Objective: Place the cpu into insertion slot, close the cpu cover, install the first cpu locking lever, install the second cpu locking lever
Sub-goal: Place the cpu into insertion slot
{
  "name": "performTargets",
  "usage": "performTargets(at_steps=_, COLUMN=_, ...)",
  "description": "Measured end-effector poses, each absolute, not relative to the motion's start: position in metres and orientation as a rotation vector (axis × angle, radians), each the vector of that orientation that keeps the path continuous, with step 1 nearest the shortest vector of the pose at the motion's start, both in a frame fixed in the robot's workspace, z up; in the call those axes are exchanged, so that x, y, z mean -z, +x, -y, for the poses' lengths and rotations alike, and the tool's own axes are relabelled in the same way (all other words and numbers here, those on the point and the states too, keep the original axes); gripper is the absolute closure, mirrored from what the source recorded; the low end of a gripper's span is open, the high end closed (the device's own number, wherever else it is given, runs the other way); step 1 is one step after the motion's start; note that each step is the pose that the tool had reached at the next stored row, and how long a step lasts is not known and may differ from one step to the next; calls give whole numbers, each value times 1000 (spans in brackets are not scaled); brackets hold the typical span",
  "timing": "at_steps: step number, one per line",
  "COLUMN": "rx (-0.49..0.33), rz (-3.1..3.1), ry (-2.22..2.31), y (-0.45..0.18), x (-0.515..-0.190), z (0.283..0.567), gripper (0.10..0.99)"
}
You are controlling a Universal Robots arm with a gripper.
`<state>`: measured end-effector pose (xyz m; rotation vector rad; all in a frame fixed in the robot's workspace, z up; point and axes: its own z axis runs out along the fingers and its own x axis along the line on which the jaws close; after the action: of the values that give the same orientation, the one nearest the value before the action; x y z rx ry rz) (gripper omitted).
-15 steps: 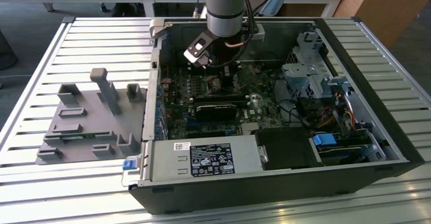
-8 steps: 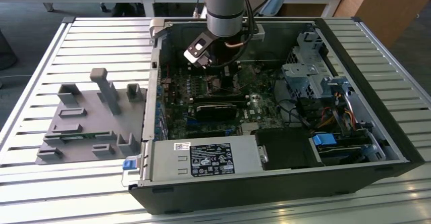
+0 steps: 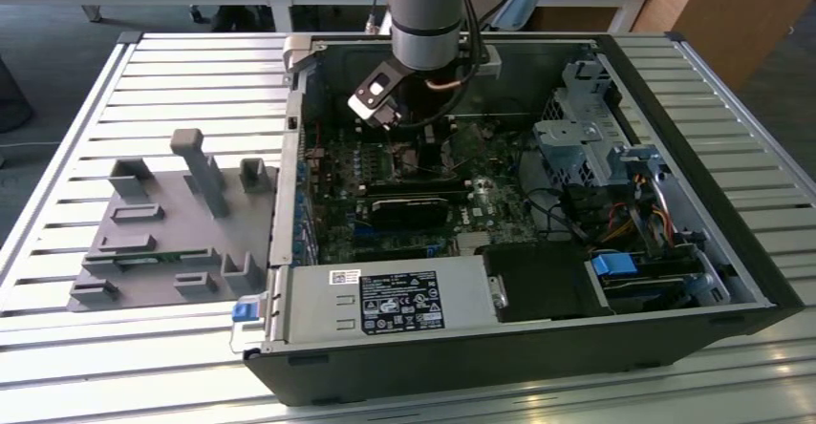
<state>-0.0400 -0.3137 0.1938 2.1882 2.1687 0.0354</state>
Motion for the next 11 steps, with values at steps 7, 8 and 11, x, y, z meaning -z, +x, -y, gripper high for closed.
performTargets(at_steps=7, rx=-35, rz=-2169, ry=2188, y=-40, x=-193, z=311, gripper=475)
performTargets(at_steps=8, rx=-35, rz=-2169, ry=2188, y=-40, x=-193, z=311, gripper=475)
performTargets(at_steps=11, rx=-35, rz=-2169, ry=2188, y=-40, x=-196, z=311, gripper=475)
